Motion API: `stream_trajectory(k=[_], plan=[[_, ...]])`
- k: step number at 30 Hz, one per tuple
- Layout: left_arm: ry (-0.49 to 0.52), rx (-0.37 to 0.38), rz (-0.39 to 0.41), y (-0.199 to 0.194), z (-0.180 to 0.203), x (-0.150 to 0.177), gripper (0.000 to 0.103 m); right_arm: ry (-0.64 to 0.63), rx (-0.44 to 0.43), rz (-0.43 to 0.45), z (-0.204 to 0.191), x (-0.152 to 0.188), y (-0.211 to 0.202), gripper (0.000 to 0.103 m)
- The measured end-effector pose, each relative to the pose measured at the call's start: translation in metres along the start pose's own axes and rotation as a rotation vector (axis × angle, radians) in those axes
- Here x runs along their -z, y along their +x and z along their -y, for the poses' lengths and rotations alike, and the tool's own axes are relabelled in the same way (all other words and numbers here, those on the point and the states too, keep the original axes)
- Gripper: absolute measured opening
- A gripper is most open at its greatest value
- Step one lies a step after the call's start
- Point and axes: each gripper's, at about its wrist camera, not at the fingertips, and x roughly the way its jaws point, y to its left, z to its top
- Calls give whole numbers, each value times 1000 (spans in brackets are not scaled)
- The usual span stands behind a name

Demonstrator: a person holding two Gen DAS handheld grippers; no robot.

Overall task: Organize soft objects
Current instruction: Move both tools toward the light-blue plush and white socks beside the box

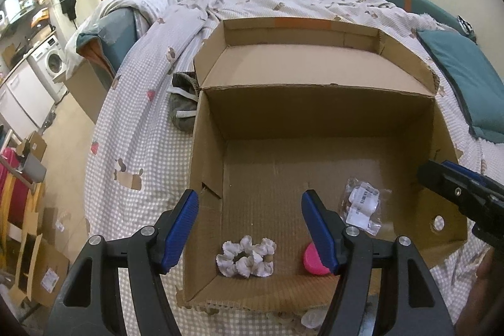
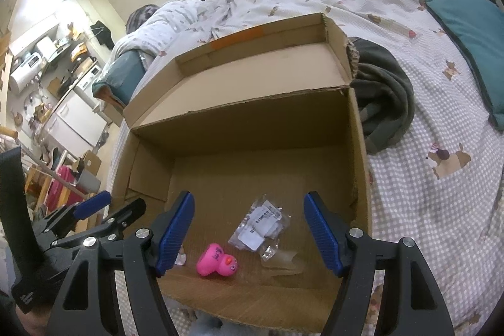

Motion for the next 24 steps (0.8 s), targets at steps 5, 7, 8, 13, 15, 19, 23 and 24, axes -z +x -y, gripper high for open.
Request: stream_trajectory(k=[5, 7, 8, 13, 15, 19, 23, 24], plan=[[-9, 4, 8, -10, -5, 3, 65, 5, 16, 5, 3, 3, -8, 76], [-15, 5, 13, -13, -7, 4, 65, 9, 25, 3, 4, 5, -11, 76], [-19, 4, 14, -16, -8, 5, 65, 10, 27, 1, 4, 6, -13, 76], [-29, -14, 6, -25, -15, 15, 65, -6, 36, 4, 1, 11, -23, 76], [-36, -17, 1, -28, -18, 21, 65, -14, 38, 4, 0, 14, -26, 76], [-47, -24, -4, -36, -22, 32, 65, 0, 32, -7, 0, 23, -31, 76], [-65, -21, -13, -42, -26, 40, 65, 0, 30, -8, -2, 32, -39, 76], [-70, -19, -13, -44, -26, 42, 65, 0, 31, -7, -2, 35, -42, 76]])
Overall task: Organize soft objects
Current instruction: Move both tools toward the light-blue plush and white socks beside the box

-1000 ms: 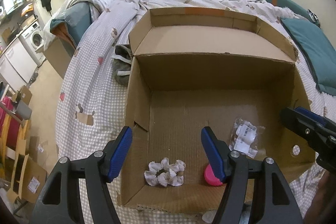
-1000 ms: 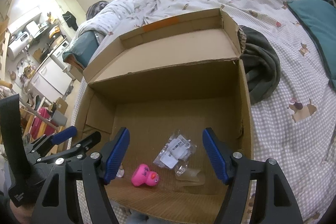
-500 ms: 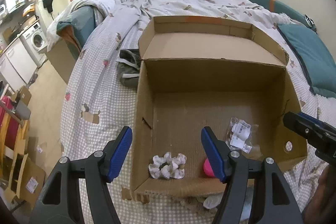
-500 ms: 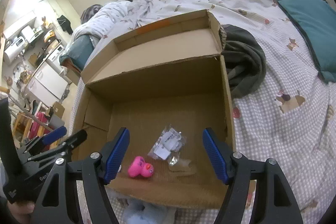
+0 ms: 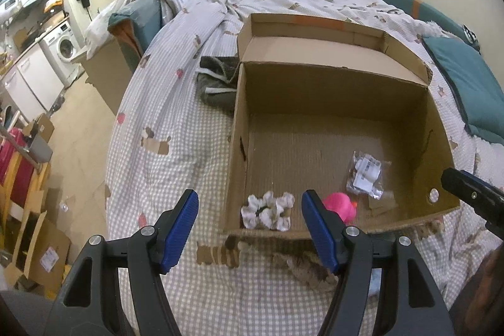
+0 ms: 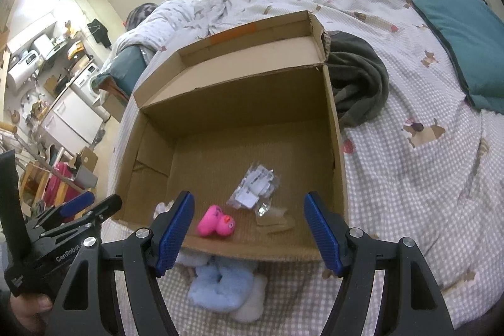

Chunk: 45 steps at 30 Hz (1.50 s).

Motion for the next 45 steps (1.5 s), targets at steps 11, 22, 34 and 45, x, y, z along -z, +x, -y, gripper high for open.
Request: stream_trajectory(k=[11, 22, 34, 45], plan=[[-21, 6, -7, -19, -12, 23, 65, 11, -1, 5, -1, 26, -25, 76], [-176, -22, -154, 0, -50, 44, 65, 108, -98, -75, 5, 44, -19, 76], [-231, 43, -235, 20, -44, 49, 65, 279, -176, -371, 12, 69, 58, 80], [-191, 61, -251, 29, -23, 47, 65, 191, -125, -441, -14, 81, 84, 67]])
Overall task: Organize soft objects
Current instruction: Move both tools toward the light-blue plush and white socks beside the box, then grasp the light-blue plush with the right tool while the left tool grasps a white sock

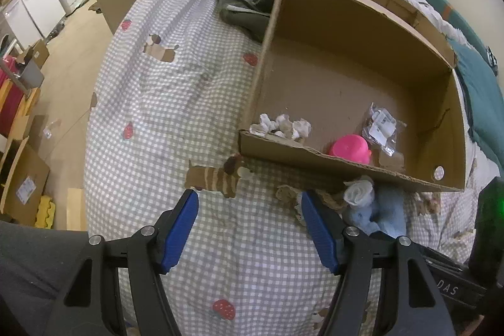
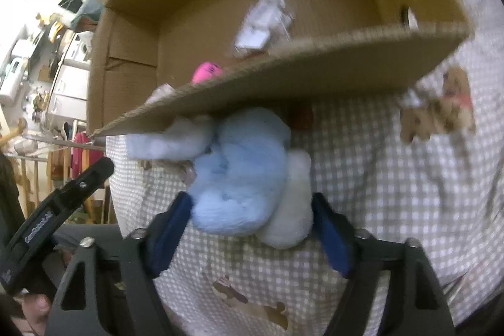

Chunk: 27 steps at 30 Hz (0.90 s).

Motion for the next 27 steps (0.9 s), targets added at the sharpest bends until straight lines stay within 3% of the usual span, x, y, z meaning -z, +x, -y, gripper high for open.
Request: stream_trajectory(k=[1, 4, 10, 16, 18, 23, 26, 27], plan=[[5, 4, -4, 1, 2, 0, 65, -9, -14, -2, -3, 0, 0, 58], [14, 33, 5, -1, 8, -2, 65, -1, -21, -16, -6, 4, 2, 50], [140, 138, 14, -2, 39, 3, 65, -14, 1, 10, -12, 10, 0, 49], [219, 197, -13, 16, 65, -4, 65, -14, 5, 5, -6, 6, -4, 49], [222, 202, -29, 23, 68, -6, 59, -21, 8, 6, -7, 5, -4, 49], [208, 229, -51, 31, 69, -5, 22, -26, 10, 11, -5, 5, -7, 49], [198, 265, -52, 25, 67, -4, 8, -29, 12, 13, -4, 6, -8, 49], [194, 275, -53, 24, 66, -4, 8, -31, 13, 13, -3, 6, -9, 49]])
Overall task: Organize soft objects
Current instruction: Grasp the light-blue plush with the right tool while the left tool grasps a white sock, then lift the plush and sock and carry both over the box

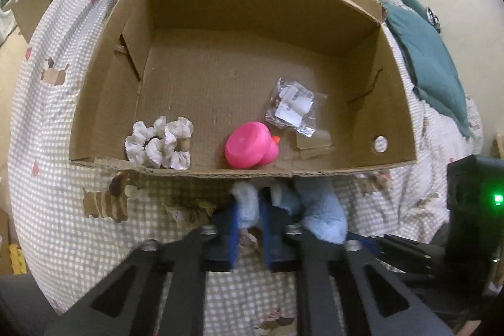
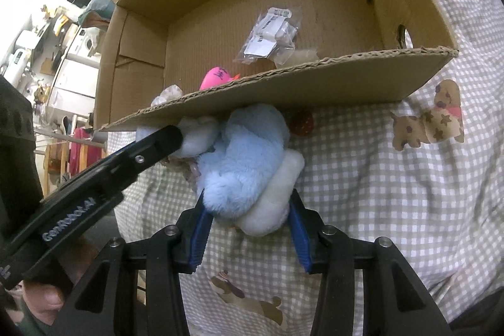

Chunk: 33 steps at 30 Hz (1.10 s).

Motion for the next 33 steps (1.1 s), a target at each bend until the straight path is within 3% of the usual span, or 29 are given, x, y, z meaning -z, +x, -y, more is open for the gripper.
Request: stream_trajectory(k=[8, 15, 22, 33], plan=[[-20, 44, 65, -32, -5, 10, 7, -17, 12, 31, -3, 1, -7, 43], [-15, -19, 100, -57, -13, 22, 7, -70, 44, 86, -8, 11, -28, 36], [-83, 53, 173, -87, -29, 28, 7, -54, 14, 145, -6, 28, -58, 36], [-106, -2, 280, -128, -24, 42, 7, -142, -5, 241, -26, 46, -107, 36]])
